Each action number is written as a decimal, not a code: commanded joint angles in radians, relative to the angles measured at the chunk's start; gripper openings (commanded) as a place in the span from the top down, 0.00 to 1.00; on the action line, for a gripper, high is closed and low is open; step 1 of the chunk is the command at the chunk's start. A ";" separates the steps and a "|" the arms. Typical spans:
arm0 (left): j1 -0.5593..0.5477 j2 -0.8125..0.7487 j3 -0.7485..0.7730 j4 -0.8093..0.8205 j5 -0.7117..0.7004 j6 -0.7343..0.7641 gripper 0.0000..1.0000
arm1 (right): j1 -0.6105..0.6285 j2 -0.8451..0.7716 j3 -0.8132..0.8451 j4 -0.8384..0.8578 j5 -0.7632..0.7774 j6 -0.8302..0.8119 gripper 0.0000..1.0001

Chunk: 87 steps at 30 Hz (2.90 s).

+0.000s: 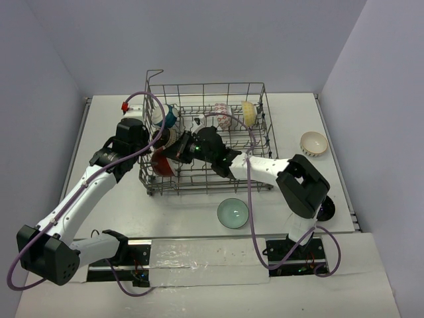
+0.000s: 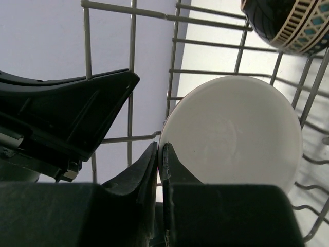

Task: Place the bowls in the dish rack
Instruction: Turn the bowl upside down over the dish rack.

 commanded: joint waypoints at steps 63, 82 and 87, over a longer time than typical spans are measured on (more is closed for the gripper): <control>-0.012 -0.012 -0.005 -0.040 0.090 0.011 1.00 | -0.069 -0.035 0.009 -0.402 0.018 -0.066 0.69; -0.012 -0.007 -0.004 -0.044 0.081 0.014 1.00 | -0.070 -0.078 0.070 -0.690 -0.083 -0.315 0.41; -0.012 -0.017 -0.002 -0.045 0.078 0.016 1.00 | -0.070 -0.064 0.072 -0.712 -0.123 -0.341 0.35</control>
